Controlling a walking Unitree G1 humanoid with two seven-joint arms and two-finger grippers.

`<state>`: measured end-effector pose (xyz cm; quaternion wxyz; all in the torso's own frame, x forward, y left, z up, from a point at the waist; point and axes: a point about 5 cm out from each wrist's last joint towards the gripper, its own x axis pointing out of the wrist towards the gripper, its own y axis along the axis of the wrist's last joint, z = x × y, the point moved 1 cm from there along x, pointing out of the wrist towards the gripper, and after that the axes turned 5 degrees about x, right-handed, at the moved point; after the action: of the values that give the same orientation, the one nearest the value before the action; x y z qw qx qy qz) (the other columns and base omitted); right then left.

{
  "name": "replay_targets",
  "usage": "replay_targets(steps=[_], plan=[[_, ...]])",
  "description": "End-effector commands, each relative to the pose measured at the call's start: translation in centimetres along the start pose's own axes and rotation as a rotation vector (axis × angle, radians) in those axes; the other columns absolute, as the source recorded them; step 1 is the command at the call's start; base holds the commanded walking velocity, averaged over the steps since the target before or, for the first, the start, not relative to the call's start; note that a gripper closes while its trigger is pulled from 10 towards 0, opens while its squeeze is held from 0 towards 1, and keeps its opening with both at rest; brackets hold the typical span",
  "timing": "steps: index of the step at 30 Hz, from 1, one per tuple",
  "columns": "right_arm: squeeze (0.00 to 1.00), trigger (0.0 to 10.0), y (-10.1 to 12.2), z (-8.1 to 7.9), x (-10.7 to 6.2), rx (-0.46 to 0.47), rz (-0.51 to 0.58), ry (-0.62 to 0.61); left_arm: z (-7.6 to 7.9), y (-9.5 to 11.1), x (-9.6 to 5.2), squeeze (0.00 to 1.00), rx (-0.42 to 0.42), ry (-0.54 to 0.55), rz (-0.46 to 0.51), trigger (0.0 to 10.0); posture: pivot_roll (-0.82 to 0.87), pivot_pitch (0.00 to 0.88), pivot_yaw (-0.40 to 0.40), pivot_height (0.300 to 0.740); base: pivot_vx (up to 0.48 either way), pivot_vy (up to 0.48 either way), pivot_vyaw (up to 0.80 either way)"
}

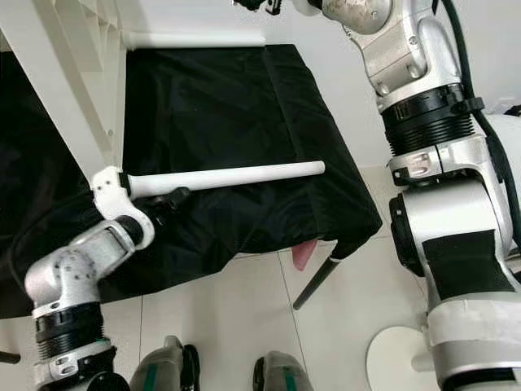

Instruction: Building children table

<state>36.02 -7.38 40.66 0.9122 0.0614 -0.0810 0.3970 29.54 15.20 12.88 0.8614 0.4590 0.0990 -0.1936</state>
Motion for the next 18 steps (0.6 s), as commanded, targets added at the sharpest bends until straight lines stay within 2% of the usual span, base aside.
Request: replay_targets(steps=[1, 3, 4, 7, 8, 9, 10, 11, 15, 16, 18], plan=[[0.0, 4.8, -0.1, 1.4, 0.0, 0.034, -0.006, -0.075, -2.2, -0.5, 0.1, 0.0, -0.087, 0.302, -0.024, 10.0, -0.07, 0.058, 0.008, 0.74, 0.0, 0.0, 0.0], [0.0, 4.9, 0.0, 1.4, 0.0, 0.034, -0.005, -0.074, -2.4, 0.2, 0.1, 0.0, -0.098, 0.318, 0.006, 10.0, -0.07, 0.057, 0.009, 0.74, 0.0, 0.0, 0.0], [0.0, 5.5, 0.0, 1.4, 0.0, 0.035, -0.001, -0.076, -2.5, 1.2, 0.2, 0.0, -0.108, 0.332, 0.04, 10.0, -0.07, 0.054, 0.01, 0.74, 0.0, 0.0, 0.0], [0.0, 5.7, 0.1, 1.4, 0.0, 0.036, 0.004, -0.077, -2.6, 1.9, 0.4, 0.0, -0.115, 0.332, 0.062, 10.0, -0.07, 0.053, 0.01, 0.74, 0.0, 0.0, 0.0], [0.0, 8.2, 0.2, 1.4, 0.0, 0.039, 0.009, -0.079, -2.6, 2.8, 0.5, 0.0, -0.122, 0.334, 0.092, 10.0, -0.07, 0.051, 0.013, 0.74, 0.0, 0.0, 0.0], [0.0, 8.8, 0.2, 1.4, 0.0, 0.041, 0.013, -0.081, -2.4, 3.7, 0.6, 0.0, -0.129, 0.319, 0.121, 10.0, -0.07, 0.05, 0.016, 0.74, 0.0, 0.0, 0.0], [0.0, 8.8, 0.2, 1.4, 0.0, 0.041, 0.013, -0.081, -2.4, 3.7, 0.6, 0.0, -0.129, 0.319, 0.121, 10.0, -0.07, 0.05, 0.016, 0.74, 0.0, 0.0, 0.0], [0.0, 9.7, 0.3, 1.4, 0.0, 0.043, 0.015, -0.082, -2.2, 4.3, 0.7, 0.0, -0.134, 0.307, 0.138, 10.0, -0.07, 0.05, 0.016, 0.74, 0.0, 0.0, 0.0], [0.0, 9.5, 0.3, 1.4, 0.0, 0.042, 0.014, -0.083, -1.8, 4.9, 0.9, 0.0, -0.142, 0.289, 0.14, 10.0, -0.08, 0.048, 0.02, 0.74, 0.0, 0.0, 0.0], [0.0, 10.0, 0.3, 1.4, 0.0, 0.043, 0.014, -0.084, -1.6, 4.9, 1.1, 0.0, -0.156, 0.283, 0.135, 10.0, -0.08, 0.049, 0.022, 0.74, 0.0, 0.0, 0.0], [0.0, 10.0, 0.3, 1.5, 0.0, 0.046, 0.016, -0.088, -1.2, 5.0, 1.6, 0.0, -0.186, 0.275, 0.142, 10.0, -0.08, 0.05, 0.022, 0.74, 0.0, 0.0, 0.0]])
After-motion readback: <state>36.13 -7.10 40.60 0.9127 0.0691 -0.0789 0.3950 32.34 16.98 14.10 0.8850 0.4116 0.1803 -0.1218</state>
